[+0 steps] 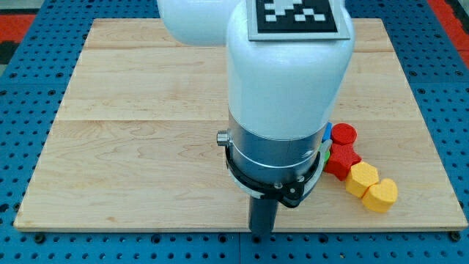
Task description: Separate the green circle from green star
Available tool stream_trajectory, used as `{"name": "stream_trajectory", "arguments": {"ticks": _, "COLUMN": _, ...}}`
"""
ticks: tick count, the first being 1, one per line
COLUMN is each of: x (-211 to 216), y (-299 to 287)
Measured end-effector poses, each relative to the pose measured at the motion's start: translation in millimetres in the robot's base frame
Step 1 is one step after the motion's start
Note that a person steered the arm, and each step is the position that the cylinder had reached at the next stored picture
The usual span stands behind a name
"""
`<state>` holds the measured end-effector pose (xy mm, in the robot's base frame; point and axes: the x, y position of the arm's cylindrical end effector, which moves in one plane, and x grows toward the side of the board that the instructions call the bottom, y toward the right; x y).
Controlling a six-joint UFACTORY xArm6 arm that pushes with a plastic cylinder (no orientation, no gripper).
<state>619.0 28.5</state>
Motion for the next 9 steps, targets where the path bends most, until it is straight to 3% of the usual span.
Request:
{"name": "stream_trajectory", "arguments": {"ticks": 1, "x": 0.0, "y": 10.2}}
{"name": "stream_trajectory", "arguments": {"ticks": 2, "x": -41.9, "y": 85.2}}
{"name": "stream_trajectory", "arguments": {"ticks": 3, "x": -75.0, "y": 119.0}}
{"name": "stream_trajectory", "arguments": {"ticks": 4, "x": -114.7, "y": 108.1}}
{"name": "stream_trajectory", "arguments": {"ticks": 5, "x": -120.0, "y": 79.4}}
{"name": "stream_trajectory", "arguments": {"ticks": 7, "x": -113.2, "y": 80.6}}
{"name": "stream_trajectory", "arguments": {"ticks": 8, "x": -111.0, "y": 16.7}}
{"name": "stream_trajectory", "arguments": {"ticks": 9, "x": -95.8, "y": 9.8}}
